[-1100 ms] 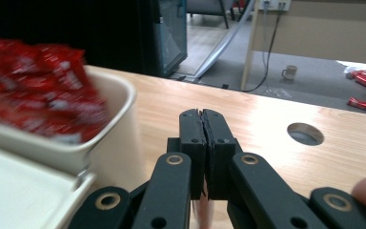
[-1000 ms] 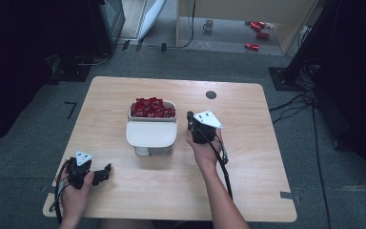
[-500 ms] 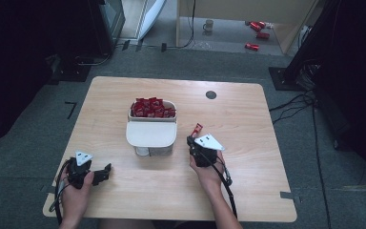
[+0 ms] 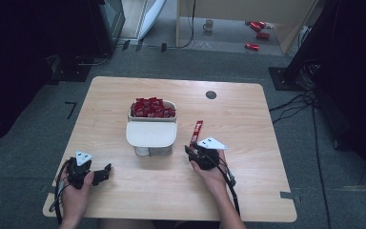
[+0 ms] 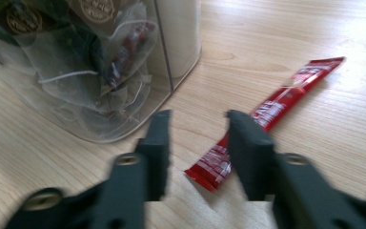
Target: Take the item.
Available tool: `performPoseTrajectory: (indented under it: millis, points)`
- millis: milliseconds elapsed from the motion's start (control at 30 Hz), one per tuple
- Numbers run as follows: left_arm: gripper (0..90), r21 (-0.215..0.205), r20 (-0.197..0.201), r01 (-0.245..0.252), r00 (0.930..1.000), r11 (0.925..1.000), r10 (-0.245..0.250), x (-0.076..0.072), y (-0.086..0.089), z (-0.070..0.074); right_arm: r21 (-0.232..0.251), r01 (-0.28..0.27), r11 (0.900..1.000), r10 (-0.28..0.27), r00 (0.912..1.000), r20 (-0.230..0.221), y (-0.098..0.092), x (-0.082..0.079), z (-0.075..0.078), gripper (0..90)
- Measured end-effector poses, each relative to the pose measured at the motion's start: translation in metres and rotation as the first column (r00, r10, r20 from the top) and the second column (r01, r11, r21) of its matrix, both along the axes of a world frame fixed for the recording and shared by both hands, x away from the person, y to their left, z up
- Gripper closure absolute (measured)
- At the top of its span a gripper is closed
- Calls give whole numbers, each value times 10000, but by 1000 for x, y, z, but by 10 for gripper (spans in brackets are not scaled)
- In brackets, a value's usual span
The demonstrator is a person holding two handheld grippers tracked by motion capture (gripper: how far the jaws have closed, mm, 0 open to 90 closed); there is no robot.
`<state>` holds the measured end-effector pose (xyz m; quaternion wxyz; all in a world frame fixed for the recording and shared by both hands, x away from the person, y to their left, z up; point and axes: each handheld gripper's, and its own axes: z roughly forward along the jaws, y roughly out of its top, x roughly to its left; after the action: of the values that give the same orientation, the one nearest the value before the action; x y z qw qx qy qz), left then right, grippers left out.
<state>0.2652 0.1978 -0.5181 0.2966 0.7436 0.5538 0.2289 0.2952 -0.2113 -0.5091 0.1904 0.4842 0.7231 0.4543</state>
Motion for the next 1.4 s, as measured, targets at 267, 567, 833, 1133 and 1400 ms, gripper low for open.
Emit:
performPoseTrajectory:
  millis: [267, 567, 833, 1133, 1400]
  points:
    - [64, 2, 3, 0, 10000, 10000, 0, 0, 0, 0, -87, 360, 9993, -360, 9994, 4, -17, -5, 11, 190]
    - [64, 2, -1, 0, 10000, 10000, 0, 0, 0, 0, -492, 399, 9980, -406, 9991, -130, -52, -16, 18, 0]
    - [64, 3, -1, 3, 10000, 10000, -3, 0, 0, 0, -631, 911, 9938, -914, 9958, -15, -82, -26, 18, 0]
    - [64, 1, 3, -1, 10000, 10000, 1, 0, 0, 0, -1033, 1796, 9783, -1838, 9824, -335, -129, -43, 10, 0]
    - [64, 5, 1, 2, 10000, 10000, -2, 0, 0, 0, -1016, 2299, 9679, -2363, 9701, -559, -161, -58, 0, 0]
